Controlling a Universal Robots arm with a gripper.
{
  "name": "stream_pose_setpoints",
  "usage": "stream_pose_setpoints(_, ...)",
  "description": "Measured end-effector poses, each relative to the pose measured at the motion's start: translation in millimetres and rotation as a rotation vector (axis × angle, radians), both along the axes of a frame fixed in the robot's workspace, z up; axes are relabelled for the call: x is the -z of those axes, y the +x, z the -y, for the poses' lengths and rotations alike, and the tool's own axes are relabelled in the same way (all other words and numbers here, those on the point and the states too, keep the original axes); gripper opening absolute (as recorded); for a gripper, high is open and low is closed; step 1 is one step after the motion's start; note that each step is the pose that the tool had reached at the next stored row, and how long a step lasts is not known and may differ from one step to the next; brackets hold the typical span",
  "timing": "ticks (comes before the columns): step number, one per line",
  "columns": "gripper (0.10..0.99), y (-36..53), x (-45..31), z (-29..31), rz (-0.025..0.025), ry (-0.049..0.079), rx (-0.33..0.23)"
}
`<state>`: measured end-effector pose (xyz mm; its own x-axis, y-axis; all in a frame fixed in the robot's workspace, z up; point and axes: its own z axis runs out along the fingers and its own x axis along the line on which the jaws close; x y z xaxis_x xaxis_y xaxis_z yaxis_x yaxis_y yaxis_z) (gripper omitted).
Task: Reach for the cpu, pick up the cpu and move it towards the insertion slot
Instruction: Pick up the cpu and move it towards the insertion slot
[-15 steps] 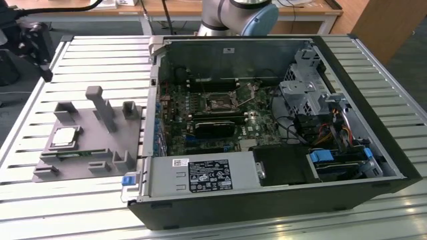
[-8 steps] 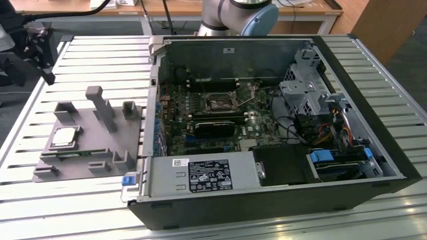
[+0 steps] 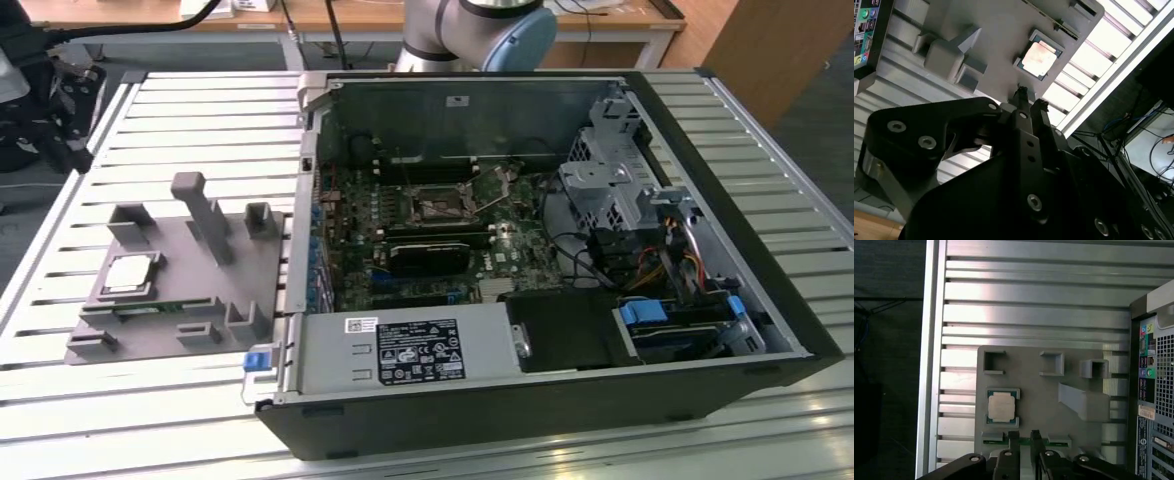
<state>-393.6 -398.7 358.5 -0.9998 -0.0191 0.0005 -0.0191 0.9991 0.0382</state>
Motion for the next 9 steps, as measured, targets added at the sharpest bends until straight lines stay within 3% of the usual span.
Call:
stream_pose_setpoints(1,0.216,0.0,0.0,0.0,0.0,0.0,0.0)
stream_pose_setpoints(4,0.106,0.0,0.0,0.0,0.0,0.0,0.0)
stream_pose_setpoints(9,0.106,0.0,0.0,0.0,-0.0001,0.0,0.0)
